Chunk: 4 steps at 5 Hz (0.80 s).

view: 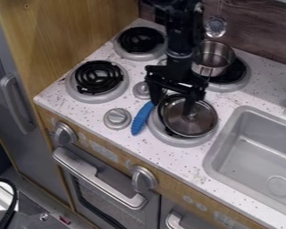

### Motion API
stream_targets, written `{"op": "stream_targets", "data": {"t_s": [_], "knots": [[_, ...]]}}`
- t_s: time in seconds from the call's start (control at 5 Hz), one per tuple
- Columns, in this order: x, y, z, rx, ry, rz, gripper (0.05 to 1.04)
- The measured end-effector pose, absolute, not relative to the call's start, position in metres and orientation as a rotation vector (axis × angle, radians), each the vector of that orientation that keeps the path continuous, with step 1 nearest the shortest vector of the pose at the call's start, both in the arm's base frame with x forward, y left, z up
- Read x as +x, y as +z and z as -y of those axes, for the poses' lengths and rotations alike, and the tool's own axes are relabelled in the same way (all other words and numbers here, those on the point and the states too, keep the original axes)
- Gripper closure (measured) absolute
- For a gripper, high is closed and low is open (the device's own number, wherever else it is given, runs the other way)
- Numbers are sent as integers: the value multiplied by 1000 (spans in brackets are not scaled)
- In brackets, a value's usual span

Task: Move the silver lid to the bottom left burner

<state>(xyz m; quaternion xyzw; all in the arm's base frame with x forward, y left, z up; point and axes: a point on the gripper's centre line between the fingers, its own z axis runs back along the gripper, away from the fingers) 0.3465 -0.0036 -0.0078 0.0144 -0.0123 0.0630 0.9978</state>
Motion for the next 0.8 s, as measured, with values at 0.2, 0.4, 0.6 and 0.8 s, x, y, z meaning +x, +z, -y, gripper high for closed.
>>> {"op": "stream_targets", "data": {"t_s": [0.2, 0.4, 0.6, 0.8], "knots": [[355, -13, 17, 1, 143, 81, 85], [358, -34, 17, 3, 207, 96, 85], [365, -39, 13, 24, 239, 137, 85], [373, -48, 9, 44, 235, 161, 85]]}}
